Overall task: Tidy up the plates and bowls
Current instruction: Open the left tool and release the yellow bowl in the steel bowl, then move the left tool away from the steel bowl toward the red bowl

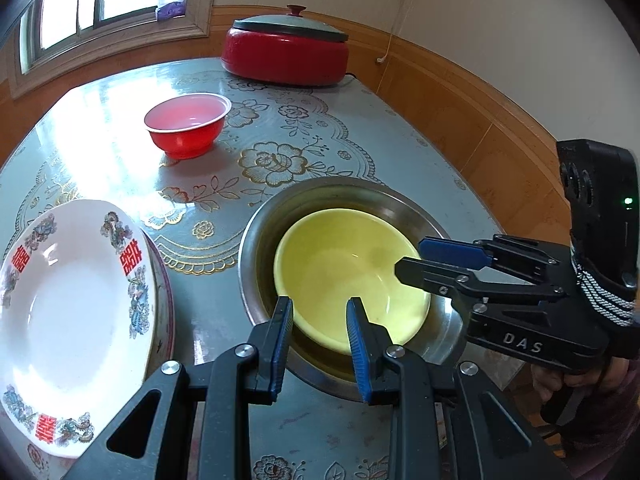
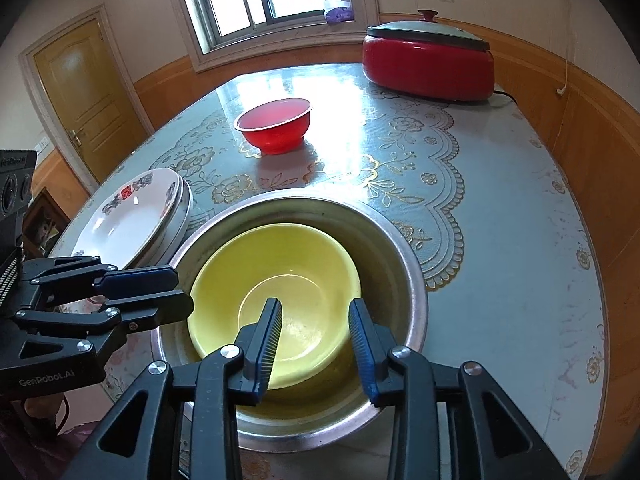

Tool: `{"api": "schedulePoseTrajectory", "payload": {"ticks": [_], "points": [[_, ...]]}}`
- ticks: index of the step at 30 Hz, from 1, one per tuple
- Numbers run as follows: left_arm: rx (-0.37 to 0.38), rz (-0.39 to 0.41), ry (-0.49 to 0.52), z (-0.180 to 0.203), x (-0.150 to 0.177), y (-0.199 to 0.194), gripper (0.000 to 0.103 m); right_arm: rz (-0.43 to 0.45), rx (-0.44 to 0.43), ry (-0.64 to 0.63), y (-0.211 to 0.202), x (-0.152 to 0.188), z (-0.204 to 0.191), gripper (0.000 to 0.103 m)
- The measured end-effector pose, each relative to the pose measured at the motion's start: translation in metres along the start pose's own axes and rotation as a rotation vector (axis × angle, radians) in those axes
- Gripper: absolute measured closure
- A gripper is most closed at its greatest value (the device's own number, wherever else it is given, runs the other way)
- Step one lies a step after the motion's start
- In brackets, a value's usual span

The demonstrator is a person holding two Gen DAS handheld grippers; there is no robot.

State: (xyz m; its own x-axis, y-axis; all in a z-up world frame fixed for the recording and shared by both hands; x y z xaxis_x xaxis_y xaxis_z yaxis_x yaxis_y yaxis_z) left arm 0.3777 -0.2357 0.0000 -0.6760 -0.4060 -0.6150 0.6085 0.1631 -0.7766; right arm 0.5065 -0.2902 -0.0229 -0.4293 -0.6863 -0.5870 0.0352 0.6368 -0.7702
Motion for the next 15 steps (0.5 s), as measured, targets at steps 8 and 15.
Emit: {"api": "schedulePoseTrajectory", "payload": {"ticks": [8, 15], "points": [[0.026, -0.023, 0.024, 0.009, -0.002, 0.014, 0.075, 0.009, 0.032, 0.009, 0.001, 0.002, 0.007, 0.069], [0.019, -0.015, 0.027, 0.010, -0.003, 0.013, 0.075, 0.025, 0.017, 0.029, -0.003, -0.001, 0.008, 0.069]]}}
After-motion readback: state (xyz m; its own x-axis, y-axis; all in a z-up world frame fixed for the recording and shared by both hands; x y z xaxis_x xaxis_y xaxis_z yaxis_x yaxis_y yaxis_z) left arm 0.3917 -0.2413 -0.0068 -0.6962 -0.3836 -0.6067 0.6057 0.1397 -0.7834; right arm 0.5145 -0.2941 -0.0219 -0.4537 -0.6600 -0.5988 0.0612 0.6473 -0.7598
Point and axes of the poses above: each gripper's, at about its wrist camera, not at the fingertips, and y roughly the way its jaws point, z to its right, x to its underside, the point moved 3 cm from there along y, roughly the way its jaws point, and after that the axes turned 10 degrees about y, right-handed, at the moved point
